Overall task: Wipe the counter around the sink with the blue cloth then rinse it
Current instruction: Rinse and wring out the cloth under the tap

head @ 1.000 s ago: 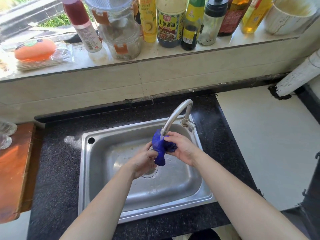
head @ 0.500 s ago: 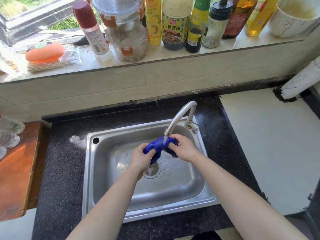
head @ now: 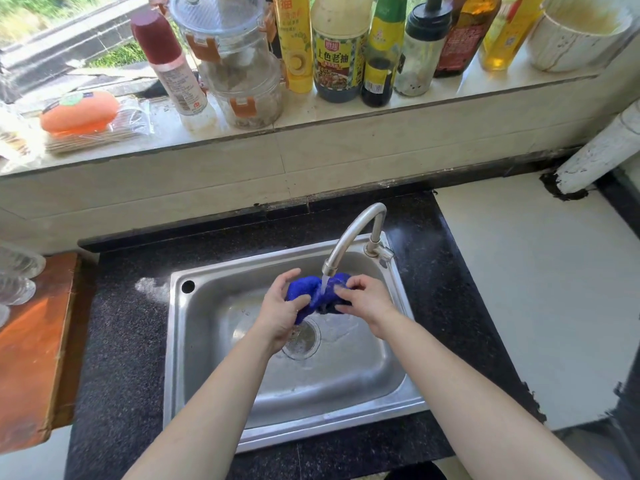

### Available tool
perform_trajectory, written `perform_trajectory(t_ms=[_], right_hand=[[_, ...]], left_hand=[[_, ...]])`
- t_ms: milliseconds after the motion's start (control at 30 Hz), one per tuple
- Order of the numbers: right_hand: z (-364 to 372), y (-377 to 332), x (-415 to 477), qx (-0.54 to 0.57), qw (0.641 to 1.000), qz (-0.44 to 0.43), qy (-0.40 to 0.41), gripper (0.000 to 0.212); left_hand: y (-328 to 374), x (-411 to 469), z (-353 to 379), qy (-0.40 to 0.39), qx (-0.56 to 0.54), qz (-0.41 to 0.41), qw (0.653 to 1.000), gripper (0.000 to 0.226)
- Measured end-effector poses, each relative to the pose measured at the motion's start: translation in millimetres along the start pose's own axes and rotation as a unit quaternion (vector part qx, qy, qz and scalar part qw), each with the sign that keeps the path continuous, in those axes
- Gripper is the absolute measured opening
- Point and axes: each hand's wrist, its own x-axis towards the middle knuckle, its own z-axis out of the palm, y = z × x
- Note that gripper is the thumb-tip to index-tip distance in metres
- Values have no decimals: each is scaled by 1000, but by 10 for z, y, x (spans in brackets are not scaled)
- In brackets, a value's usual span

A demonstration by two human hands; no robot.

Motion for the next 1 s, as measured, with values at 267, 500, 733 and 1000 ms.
perform_trajectory(t_ms=[267,500,733,1000], right_hand=[[-170,30,-16,-190,980,-36,-51,23],[-517,-188,74,-379,907,-118,139,47],[-723,-317,419,-481,869,-89,71,88],[-870,-324,601,-477,864,-108,118,49]], left_hand=[[-78,41,36,64,64,13,996,27],[-114,47,152,72,50,-4,996,25],[-169,6,22,74,36,-20,996,26],[-248,-49,-55,77,41,-30,996,31]])
